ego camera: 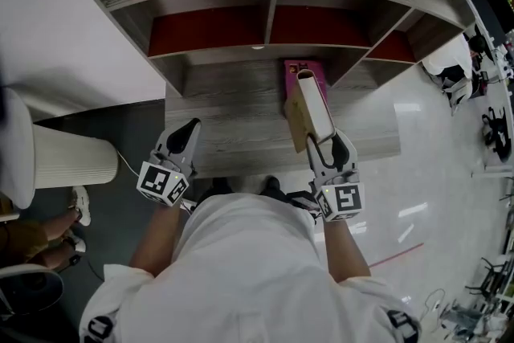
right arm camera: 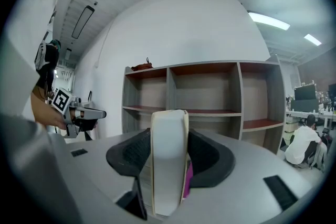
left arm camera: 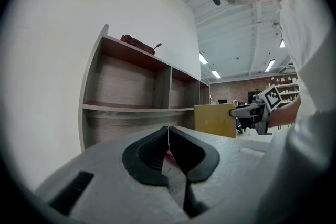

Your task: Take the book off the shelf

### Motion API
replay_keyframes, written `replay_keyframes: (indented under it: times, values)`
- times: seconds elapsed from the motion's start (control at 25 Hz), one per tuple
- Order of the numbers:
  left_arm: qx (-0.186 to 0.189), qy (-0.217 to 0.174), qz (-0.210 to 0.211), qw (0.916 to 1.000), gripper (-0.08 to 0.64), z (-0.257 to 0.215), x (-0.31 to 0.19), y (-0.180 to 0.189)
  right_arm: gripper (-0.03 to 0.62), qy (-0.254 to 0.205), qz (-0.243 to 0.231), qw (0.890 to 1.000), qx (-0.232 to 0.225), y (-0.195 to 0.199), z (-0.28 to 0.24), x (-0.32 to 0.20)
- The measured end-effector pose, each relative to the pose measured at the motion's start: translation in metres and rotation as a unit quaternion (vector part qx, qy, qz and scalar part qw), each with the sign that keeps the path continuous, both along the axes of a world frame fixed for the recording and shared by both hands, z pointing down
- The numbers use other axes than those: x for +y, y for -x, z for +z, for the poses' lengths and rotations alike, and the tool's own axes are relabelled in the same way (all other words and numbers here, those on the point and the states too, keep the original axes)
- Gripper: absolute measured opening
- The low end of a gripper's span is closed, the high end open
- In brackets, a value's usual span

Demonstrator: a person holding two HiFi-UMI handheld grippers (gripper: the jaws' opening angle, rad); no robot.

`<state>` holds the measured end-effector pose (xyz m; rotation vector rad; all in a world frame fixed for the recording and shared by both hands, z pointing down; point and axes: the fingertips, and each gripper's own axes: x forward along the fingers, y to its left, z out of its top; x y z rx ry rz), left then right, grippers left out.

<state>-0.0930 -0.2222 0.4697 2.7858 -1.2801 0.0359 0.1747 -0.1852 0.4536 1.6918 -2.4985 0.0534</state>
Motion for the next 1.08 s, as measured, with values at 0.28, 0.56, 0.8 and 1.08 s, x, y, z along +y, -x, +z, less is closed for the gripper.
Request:
replay_keyframes:
  times: [0.28, 0.56, 0.8, 1.08]
  values:
    - [0.0, 0.004, 0.003, 1.0, 0.02, 0.0, -0.003, -0.002, 0.218, 0.008, -0.007, 1.0, -0.004, 0.004, 0.004, -0.006]
    - [0.007, 0.013, 0.005, 0.9999, 0.02, 0.003, 0.0, -0.006, 0.219, 0.02, -0.003, 1.0, -0.019, 0.0, 0.007, -0.011]
    - [0.009, 0.018, 0.009, 0.9998, 0.02, 0.007, 0.0, -0.007, 0.219, 0.022, -0.003, 1.0, -0.017, -0.002, 0.009, -0.015]
    - [0.012, 0.025, 0.017, 0.9995, 0.02, 0.014, -0.003, -0.009, 0.219, 0.03, -0.006, 0.999, -0.023, -0.004, 0.012, -0.023]
